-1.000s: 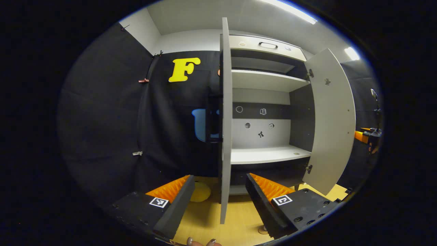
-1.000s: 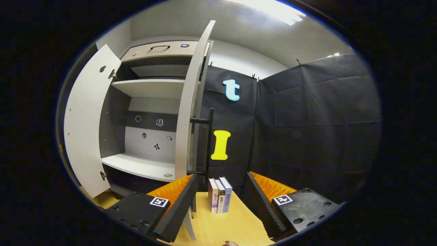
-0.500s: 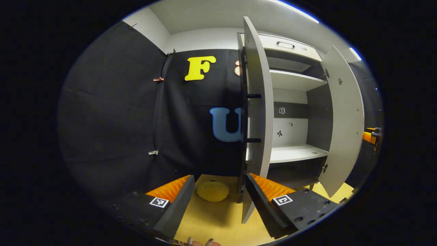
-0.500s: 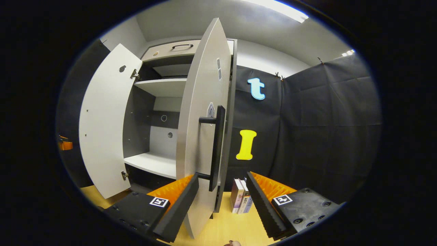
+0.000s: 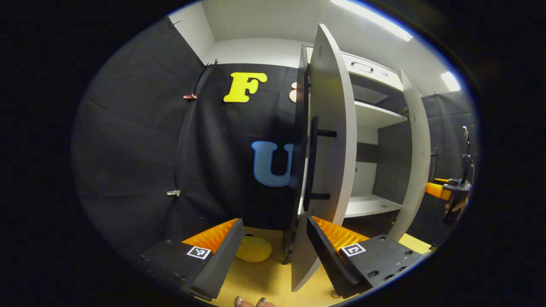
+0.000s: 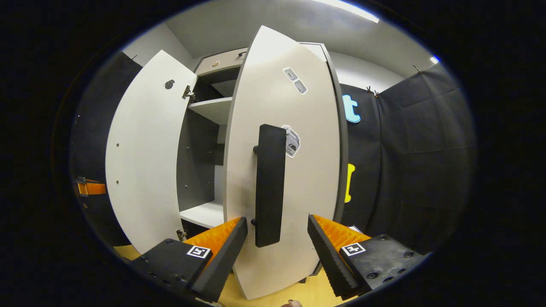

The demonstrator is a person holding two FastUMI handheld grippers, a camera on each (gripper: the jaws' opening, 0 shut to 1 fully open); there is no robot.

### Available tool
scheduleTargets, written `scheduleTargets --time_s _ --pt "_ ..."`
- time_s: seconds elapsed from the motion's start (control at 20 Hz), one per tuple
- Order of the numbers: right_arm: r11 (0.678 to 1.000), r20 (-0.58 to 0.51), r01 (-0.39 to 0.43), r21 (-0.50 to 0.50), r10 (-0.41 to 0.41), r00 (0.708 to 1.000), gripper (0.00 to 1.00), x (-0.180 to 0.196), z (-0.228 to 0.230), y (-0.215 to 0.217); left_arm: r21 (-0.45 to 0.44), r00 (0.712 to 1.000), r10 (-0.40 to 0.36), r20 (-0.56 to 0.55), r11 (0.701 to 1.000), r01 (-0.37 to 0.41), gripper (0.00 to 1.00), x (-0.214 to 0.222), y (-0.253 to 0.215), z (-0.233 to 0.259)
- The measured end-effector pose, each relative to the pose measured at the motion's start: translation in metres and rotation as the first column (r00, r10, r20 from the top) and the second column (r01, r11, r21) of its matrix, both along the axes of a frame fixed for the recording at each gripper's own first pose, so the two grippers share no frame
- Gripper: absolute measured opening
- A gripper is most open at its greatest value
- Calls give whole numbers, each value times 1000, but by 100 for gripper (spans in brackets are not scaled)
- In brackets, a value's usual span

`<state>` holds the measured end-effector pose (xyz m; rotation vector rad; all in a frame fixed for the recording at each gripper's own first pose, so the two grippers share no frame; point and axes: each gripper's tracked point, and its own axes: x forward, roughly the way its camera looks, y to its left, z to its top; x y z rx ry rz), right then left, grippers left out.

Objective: Grasp the bottle in the cabinet with the left hand and place it on the coaster, then close the right door with the right hand and the left door with the left hand.

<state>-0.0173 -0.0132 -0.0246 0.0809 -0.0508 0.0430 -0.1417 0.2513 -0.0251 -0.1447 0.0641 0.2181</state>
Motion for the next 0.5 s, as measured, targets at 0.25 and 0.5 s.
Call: scheduleTargets --time_s 0.25,0.5 --pt "1000 -3 6 13 -6 1000 95 25 -2 14 -12 999 -51 18 999 52 94 12 -4 3" --pt "999 -3 36 -22 -36 999 95 45 -3 24 -27 993 -116 18 993 116 94 23 -13 3"
